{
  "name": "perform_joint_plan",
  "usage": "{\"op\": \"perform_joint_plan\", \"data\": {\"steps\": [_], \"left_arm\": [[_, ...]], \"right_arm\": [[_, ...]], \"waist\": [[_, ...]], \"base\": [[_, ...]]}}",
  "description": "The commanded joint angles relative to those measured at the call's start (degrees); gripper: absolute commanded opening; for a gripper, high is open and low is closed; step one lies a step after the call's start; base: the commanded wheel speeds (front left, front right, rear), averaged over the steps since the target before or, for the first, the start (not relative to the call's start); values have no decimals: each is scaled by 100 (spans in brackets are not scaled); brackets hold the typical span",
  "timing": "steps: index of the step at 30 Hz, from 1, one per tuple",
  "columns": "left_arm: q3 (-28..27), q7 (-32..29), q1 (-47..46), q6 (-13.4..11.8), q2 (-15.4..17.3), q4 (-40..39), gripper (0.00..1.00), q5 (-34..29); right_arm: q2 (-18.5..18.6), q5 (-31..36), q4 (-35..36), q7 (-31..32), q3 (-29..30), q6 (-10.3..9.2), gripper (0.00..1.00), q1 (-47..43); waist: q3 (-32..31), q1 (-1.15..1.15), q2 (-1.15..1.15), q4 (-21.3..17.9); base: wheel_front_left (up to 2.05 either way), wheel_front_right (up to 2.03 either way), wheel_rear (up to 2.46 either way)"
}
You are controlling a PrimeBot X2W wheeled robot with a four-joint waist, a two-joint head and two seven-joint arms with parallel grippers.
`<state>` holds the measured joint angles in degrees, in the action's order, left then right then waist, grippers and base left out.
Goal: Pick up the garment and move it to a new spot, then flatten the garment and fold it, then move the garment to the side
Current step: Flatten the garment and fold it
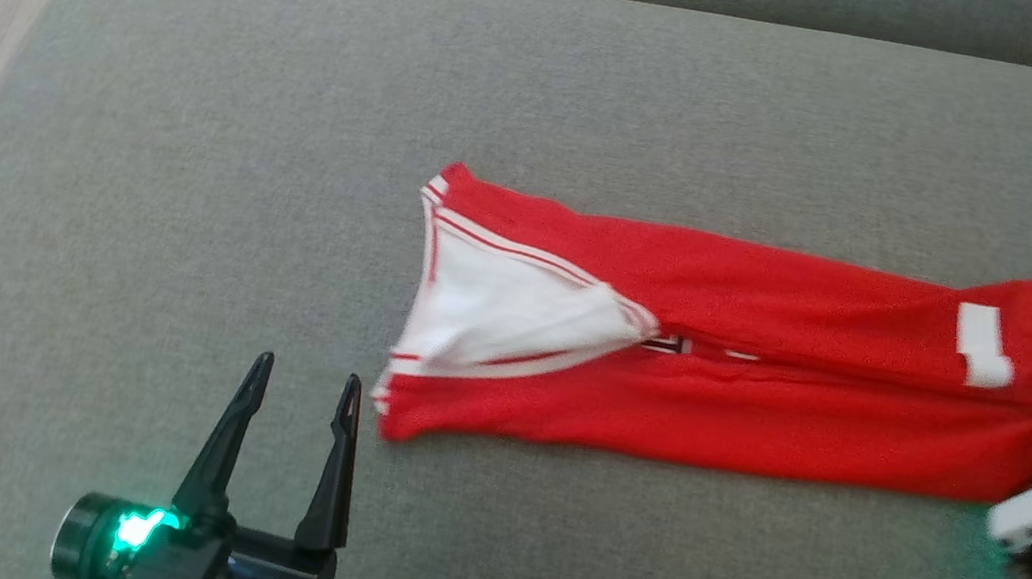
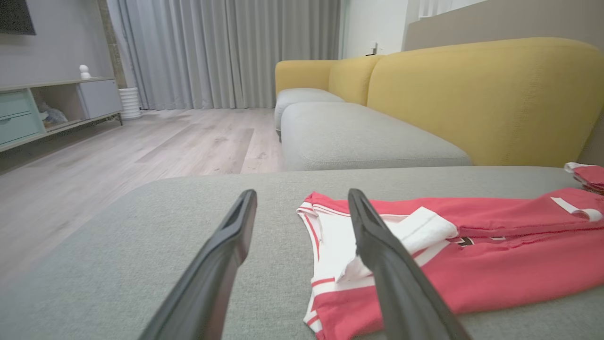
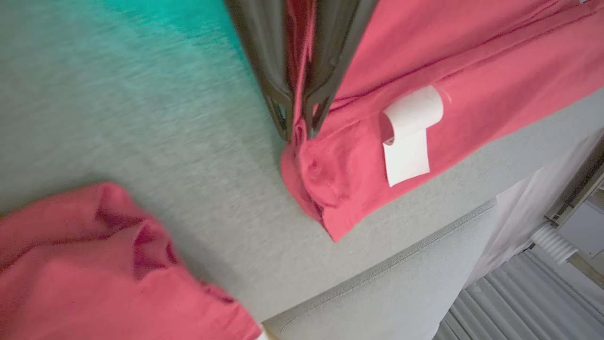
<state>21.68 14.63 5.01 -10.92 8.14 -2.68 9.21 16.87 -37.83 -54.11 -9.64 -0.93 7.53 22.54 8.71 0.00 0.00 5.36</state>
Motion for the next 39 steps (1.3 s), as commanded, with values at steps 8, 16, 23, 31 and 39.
{"op": "perform_joint_plan", "data": {"steps": [8,16,23,31,39], "left_arm": [[-443,37,44,324,-156,-203,100,-198],[-641,37,93,516,-252,-149,100,-289],[-634,37,72,703,-354,-25,100,-326],[-595,37,-11,858,-445,93,100,-344],[-541,37,-89,929,-494,196,100,-330]], "right_arm": [[971,-594,1591,577,-225,-4,0,44],[399,-361,4151,1397,-556,-4,0,-271],[-940,476,5016,1872,-1050,-4,0,-449],[-1394,783,4367,1747,-2012,-4,0,-369],[-1398,38,3302,970,-2821,-4,100,-66]], "waist": [[-79,0,0,-287],[-92,0,0,-323],[-144,0,0,-41],[-112,0,0,387],[-123,0,0,649]], "base": [[0,0,0],[0,0,0],[0,0,0],[0,0,0],[0,0,0]]}}
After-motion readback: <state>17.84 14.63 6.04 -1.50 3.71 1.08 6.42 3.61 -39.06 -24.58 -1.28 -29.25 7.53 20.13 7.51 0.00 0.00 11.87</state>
